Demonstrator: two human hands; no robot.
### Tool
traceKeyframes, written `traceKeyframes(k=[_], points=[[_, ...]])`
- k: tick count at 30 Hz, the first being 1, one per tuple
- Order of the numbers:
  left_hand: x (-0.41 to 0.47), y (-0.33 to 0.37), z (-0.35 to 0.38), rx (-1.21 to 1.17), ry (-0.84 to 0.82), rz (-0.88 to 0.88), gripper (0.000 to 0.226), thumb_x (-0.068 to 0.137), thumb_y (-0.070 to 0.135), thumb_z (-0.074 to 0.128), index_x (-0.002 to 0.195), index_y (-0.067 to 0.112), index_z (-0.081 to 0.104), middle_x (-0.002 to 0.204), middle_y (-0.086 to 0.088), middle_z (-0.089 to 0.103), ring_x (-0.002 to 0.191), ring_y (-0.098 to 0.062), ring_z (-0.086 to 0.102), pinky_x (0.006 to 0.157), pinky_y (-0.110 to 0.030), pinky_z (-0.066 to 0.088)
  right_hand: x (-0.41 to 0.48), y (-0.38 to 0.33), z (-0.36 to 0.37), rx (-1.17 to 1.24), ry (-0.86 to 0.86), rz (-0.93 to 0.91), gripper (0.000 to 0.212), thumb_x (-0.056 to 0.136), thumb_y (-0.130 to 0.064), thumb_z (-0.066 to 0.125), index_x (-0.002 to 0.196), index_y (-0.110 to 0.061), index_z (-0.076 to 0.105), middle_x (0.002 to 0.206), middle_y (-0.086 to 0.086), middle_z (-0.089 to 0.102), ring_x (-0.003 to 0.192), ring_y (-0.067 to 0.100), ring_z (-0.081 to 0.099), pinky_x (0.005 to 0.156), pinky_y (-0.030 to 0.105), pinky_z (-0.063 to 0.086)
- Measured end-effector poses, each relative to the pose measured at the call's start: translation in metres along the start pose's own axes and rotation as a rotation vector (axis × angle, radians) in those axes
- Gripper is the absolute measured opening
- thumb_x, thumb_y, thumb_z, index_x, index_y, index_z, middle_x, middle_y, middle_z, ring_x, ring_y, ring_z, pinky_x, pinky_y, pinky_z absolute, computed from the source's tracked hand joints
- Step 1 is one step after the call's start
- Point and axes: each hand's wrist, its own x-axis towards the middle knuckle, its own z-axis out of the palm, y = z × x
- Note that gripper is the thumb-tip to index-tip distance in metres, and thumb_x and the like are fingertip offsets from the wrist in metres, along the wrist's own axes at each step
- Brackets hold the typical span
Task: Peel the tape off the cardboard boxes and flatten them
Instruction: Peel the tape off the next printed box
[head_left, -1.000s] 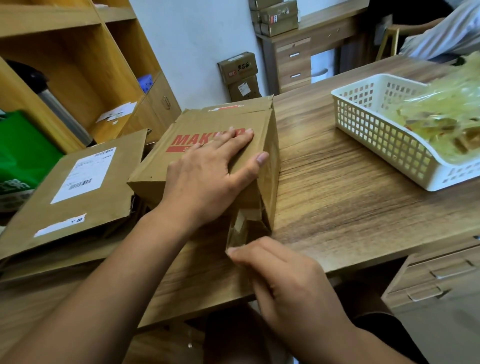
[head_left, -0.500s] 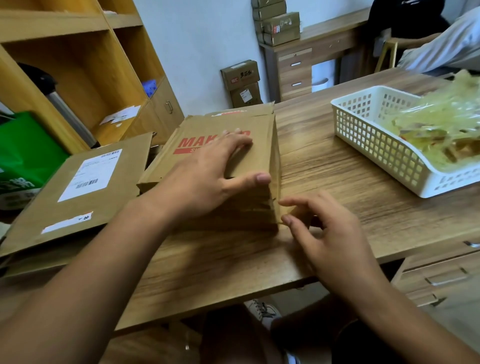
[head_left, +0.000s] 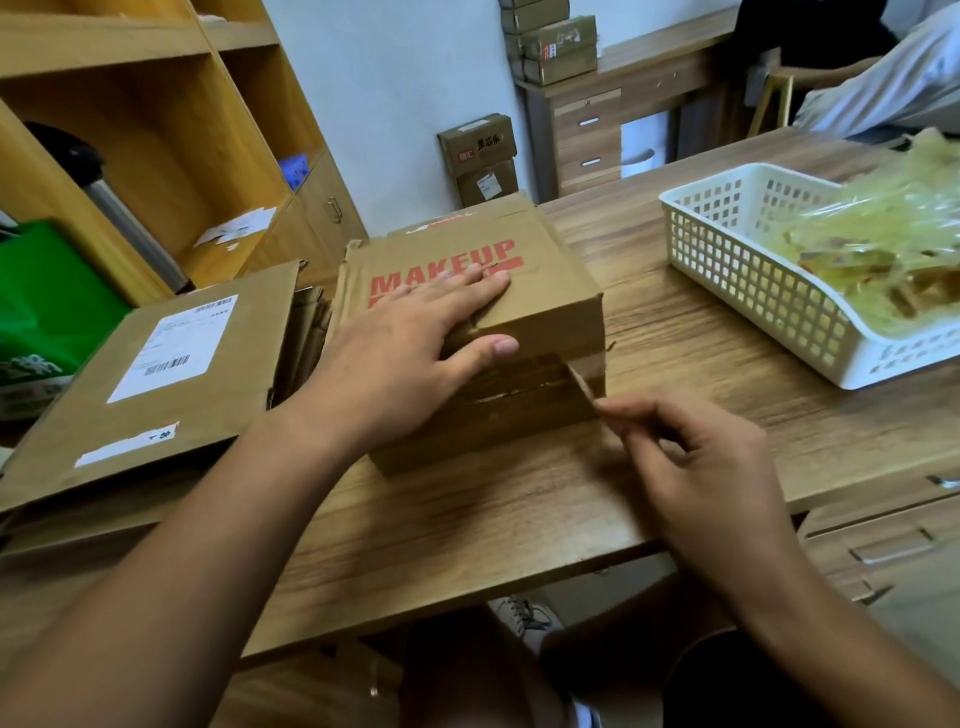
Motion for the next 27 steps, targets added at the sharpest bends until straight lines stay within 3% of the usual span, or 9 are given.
traceKeyframes(k=[5, 10, 15, 19, 22, 24, 27], points=[[0.000, 0.003, 0.003, 0.041, 0.022, -0.005, 0.070, 0.086, 0.074, 0.027, 0.153, 0.056, 0.017, 0.162, 0.028, 0.017, 0.150, 0.001, 0.014, 0.116, -0.030, 0.018, -0.010, -0.013, 0.017, -0.108, 0.004, -0.140, 0.032, 0.084, 0.009, 0.070, 0.107, -0.012, 0.074, 0.094, -0.009, 0.069, 0.091, -0.001, 0.064, 0.084, 0.010, 0.049], [0.001, 0.002, 0.006, 0.060, 0.047, 0.000, 0.066, 0.091, 0.072, 0.032, 0.153, 0.056, 0.017, 0.162, 0.028, 0.018, 0.149, 0.002, 0.015, 0.115, -0.028, 0.017, -0.012, -0.025, 0.031, -0.123, -0.011, -0.166, 0.027, 0.087, 0.006, 0.068, 0.107, -0.011, 0.074, 0.097, -0.005, 0.071, 0.090, 0.004, 0.067, 0.080, 0.017, 0.053], [0.002, 0.002, 0.008, 0.052, 0.066, 0.005, 0.065, 0.093, 0.070, 0.033, 0.154, 0.055, 0.017, 0.162, 0.026, 0.018, 0.150, 0.000, 0.017, 0.117, -0.031, 0.020, -0.023, -0.047, 0.047, -0.083, -0.181, -0.202, 0.031, 0.089, -0.001, 0.062, 0.114, -0.017, 0.071, 0.104, -0.008, 0.068, 0.093, 0.005, 0.067, 0.075, 0.026, 0.057], [0.001, 0.000, 0.009, 0.041, 0.091, -0.001, 0.066, 0.090, 0.073, 0.032, 0.153, 0.057, 0.020, 0.162, 0.027, 0.020, 0.151, -0.004, 0.019, 0.117, -0.036, 0.025, -0.007, -0.044, 0.035, 0.001, -0.292, -0.150, 0.028, 0.091, -0.006, 0.062, 0.112, -0.021, 0.072, 0.105, -0.014, 0.069, 0.099, -0.001, 0.065, 0.084, 0.020, 0.055], [0.002, -0.002, 0.010, 0.041, 0.113, -0.005, 0.065, 0.090, 0.074, 0.034, 0.152, 0.057, 0.021, 0.161, 0.027, 0.022, 0.151, -0.004, 0.021, 0.116, -0.037, 0.027, 0.010, -0.033, 0.011, 0.002, -0.346, -0.046, 0.021, 0.092, -0.016, 0.065, 0.106, -0.031, 0.071, 0.097, -0.021, 0.070, 0.094, -0.003, 0.065, 0.081, 0.019, 0.054], [0.003, -0.002, 0.010, 0.051, 0.122, -0.011, 0.065, 0.091, 0.074, 0.032, 0.152, 0.057, 0.021, 0.161, 0.027, 0.023, 0.150, -0.004, 0.021, 0.115, -0.037, 0.028, 0.021, -0.025, -0.001, -0.005, -0.325, 0.011, 0.019, 0.089, -0.022, 0.066, 0.101, -0.035, 0.068, 0.090, -0.019, 0.070, 0.085, 0.003, 0.067, 0.074, 0.027, 0.056], [0.003, -0.002, 0.012, 0.061, 0.130, -0.015, 0.066, 0.090, 0.076, 0.030, 0.152, 0.057, 0.020, 0.161, 0.027, 0.023, 0.151, -0.007, 0.023, 0.113, -0.040, 0.032, 0.030, -0.016, -0.010, 0.109, -0.264, 0.108, 0.020, 0.090, -0.016, 0.067, 0.097, -0.035, 0.065, 0.092, -0.013, 0.074, 0.083, 0.010, 0.071, 0.076, 0.043, 0.060]])
